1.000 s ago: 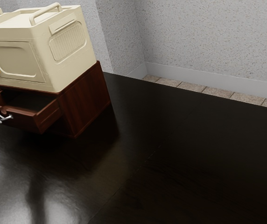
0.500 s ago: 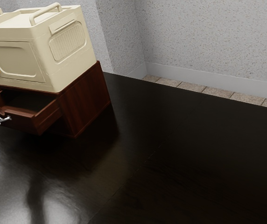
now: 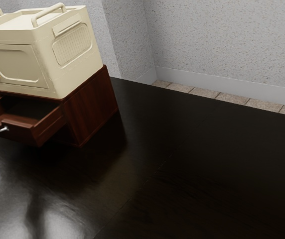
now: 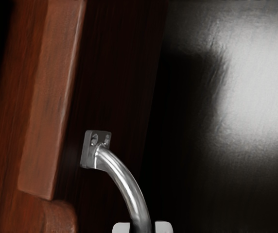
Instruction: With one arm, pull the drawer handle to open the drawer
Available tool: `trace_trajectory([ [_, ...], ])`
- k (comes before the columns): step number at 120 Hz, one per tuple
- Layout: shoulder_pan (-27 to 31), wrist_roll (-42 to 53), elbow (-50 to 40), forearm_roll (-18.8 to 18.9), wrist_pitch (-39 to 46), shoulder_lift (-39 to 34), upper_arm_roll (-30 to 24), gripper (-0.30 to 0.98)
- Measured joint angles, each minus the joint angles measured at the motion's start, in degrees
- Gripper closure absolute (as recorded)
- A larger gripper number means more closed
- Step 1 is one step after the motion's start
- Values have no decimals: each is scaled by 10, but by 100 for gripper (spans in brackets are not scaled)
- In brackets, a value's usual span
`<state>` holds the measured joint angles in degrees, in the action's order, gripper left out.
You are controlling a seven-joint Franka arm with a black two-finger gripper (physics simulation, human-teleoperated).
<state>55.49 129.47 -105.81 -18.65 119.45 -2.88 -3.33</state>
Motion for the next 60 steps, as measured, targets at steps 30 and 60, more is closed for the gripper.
trace_trajectory([
  [30, 29, 9, -9, -10, -19, -55, 43, 71],
  [60, 39, 20, 12, 5, -97, -118, 100, 26],
])
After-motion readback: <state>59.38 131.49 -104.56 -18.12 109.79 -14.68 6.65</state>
